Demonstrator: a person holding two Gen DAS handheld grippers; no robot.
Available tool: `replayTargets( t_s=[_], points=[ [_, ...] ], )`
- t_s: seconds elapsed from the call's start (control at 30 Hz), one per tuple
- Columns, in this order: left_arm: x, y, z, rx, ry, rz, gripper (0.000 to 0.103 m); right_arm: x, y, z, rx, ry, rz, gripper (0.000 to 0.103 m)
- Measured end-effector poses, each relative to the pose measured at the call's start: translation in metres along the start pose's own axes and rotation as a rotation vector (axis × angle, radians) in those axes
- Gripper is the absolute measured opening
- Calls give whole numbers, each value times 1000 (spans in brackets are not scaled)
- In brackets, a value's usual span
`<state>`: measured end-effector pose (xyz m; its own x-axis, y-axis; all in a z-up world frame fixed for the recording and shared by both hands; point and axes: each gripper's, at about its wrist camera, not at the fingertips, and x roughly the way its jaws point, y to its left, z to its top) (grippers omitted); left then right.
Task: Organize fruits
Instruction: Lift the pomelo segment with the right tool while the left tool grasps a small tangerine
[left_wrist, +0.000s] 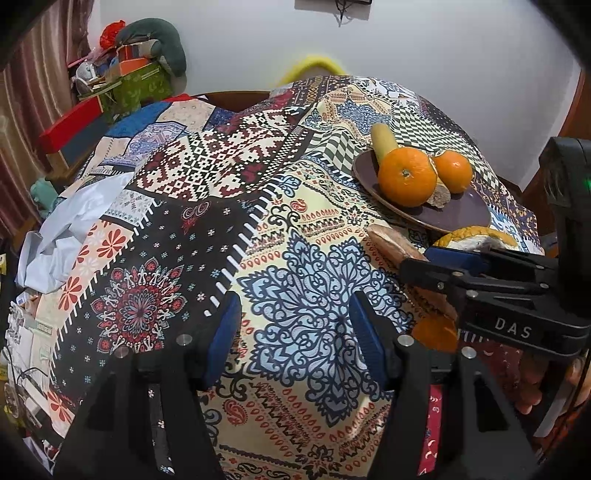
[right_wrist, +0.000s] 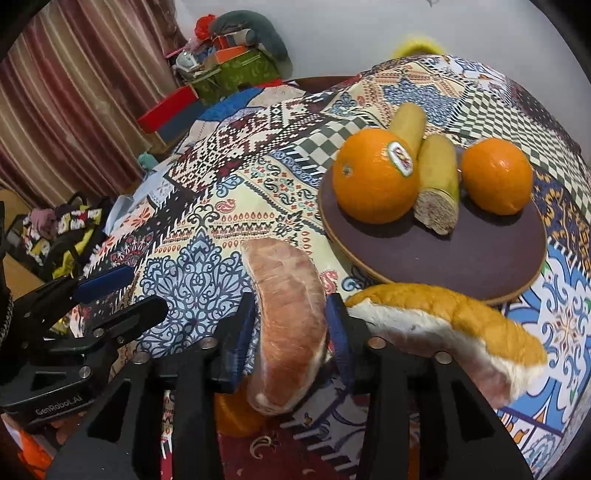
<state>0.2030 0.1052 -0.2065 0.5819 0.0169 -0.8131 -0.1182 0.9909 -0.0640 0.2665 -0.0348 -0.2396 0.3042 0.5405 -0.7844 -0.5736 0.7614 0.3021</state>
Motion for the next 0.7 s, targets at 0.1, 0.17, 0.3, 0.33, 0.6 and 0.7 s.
replayTargets(
  t_s=[0.1, 0.17, 0.3, 0.33, 0.6, 0.7],
  points=[
    [-1, 3, 1, -1, -3, 5, 60, 3, 5, 1, -31, 14, -18, 44],
    [-2, 4, 1, -7, -6, 3, 60, 5, 9, 2, -60, 27, -27, 49],
    [-3, 5, 0, -14, -8, -5, 60, 6, 10, 0, -80, 27, -44, 46],
    [-4, 4, 0, -11, -8, -6, 60, 5, 9, 0, -77, 21, -58, 33],
    [-12, -5, 2, 15, -21, -16, 60, -7, 2, 0, -39, -9, -42, 27],
    [-18, -9, 4, 21, -30, -23, 60, -21, 7, 0, -51, -39, -31, 27]
  ],
)
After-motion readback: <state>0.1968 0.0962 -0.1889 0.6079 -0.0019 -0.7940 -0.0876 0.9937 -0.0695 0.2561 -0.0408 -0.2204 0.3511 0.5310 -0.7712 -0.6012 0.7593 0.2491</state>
